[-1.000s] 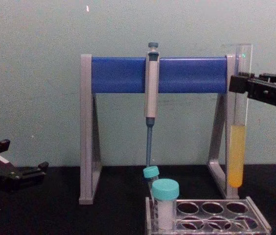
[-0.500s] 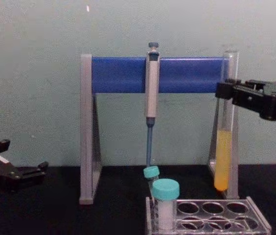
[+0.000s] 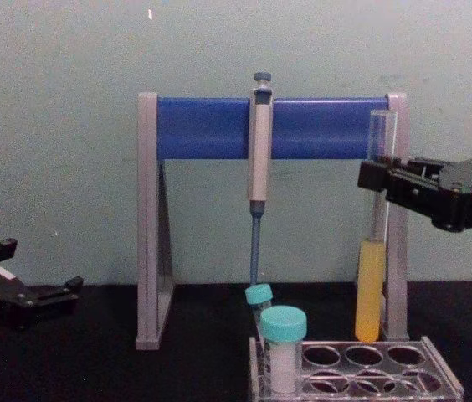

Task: Pick up the test tube from the test tube rack, shake it, then place it back into the test tube rack.

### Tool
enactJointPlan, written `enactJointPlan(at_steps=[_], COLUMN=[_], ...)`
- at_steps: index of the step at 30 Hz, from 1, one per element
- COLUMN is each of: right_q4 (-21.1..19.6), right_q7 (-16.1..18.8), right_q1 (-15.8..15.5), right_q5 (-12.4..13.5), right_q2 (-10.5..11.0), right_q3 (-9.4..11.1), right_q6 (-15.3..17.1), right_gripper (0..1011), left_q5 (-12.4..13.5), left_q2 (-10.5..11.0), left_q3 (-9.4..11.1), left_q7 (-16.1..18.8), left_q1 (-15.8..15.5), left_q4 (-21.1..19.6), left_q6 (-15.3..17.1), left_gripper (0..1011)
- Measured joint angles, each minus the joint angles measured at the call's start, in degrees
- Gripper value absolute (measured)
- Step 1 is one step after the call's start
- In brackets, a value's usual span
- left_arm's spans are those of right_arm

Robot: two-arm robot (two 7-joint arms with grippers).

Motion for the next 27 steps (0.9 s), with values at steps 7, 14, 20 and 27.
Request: enactJointPlan(at_steps=[7, 14, 20, 27], right_q4=[1.2, 2.0, 2.8, 3.4], right_q7=[-0.5, -0.8, -0.5, 0.0], right_q1=[0.2, 0.3, 0.5, 0.6], right_q5=[-2.0, -3.4, -3.6, -3.7], right_q2=[-0.4, -0.9, -1.4, -1.9], right_q3=[-0.4, -0.7, -0.6, -0.6], right_q6=[-0.6, -0.8, -0.8, -1.0], right_gripper=[229, 229, 229, 229], left_q5=[0.0, 0.0, 0.0, 0.0], left_q2=[0.0, 0.0, 0.0, 0.0], left_q3=[0.0, 0.0, 0.0, 0.0], left_q7=[0.0, 0.0, 0.0, 0.0], left_q1=[0.0, 0.0, 0.0, 0.0], left_q4=[0.0, 0.0, 0.0, 0.0], left_q6=[0.0, 0.0, 0.0, 0.0], left_gripper=[1001, 1001, 1001, 1001])
